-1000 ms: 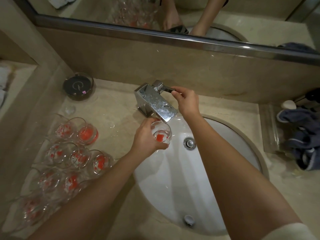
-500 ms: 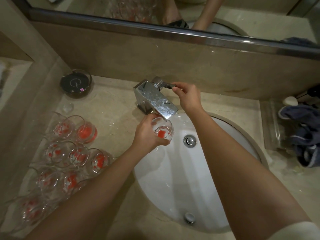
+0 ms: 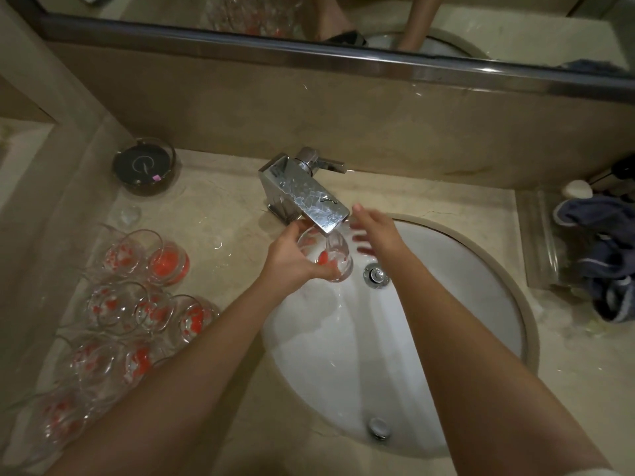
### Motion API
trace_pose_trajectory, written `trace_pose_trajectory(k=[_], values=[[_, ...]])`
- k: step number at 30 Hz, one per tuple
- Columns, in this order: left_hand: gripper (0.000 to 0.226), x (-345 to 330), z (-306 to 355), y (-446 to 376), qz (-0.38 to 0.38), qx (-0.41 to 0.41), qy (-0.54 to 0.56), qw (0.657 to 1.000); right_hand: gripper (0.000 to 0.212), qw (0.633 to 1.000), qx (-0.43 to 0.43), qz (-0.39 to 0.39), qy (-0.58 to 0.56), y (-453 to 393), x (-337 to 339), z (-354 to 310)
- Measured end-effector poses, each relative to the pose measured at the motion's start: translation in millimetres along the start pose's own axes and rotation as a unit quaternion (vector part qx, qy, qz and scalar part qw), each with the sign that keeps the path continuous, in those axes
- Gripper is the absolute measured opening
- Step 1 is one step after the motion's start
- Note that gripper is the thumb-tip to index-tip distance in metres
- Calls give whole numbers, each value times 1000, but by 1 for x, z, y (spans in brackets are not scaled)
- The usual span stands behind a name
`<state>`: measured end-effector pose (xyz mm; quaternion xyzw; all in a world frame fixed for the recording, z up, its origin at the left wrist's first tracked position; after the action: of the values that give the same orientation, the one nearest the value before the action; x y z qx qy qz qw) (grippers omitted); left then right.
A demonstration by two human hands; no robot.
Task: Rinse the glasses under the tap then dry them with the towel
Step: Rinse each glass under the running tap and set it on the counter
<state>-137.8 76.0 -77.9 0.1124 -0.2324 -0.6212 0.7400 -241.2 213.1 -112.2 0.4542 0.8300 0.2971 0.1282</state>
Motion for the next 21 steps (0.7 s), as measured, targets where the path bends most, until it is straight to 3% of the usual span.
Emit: trace_pose_trajectory(k=[3, 7, 13, 18, 21], values=[[81, -2, -5, -6, -7, 3, 47, 999, 56, 982, -112, -103, -107, 14, -15, 45], [90, -5, -4, -11, -22, 5, 94, 995, 68, 944, -152, -178, -232, 27, -34, 59], [85, -8, 1, -16, -58, -8, 63, 996, 50, 932, -97, -144, -318, 27, -28, 58], [33, -13, 1, -19, -73, -23, 22, 997, 39, 957, -41, -113, -265, 26, -10, 60], [29, -21, -7, -21, -102, -4, 52, 993, 42, 955, -26, -116, -273, 28, -6, 59]])
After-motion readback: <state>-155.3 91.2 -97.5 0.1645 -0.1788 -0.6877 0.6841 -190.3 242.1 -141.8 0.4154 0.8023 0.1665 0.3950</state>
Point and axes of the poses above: each hand's wrist, its own y-axis away from the middle knuckle, its own x-axis out of the back of the hand, z = x × y, the point moved 7 cm from there along -y, towards the middle knuckle, and after that the axes turned 10 degrees about -z, right-handed, at the moved point
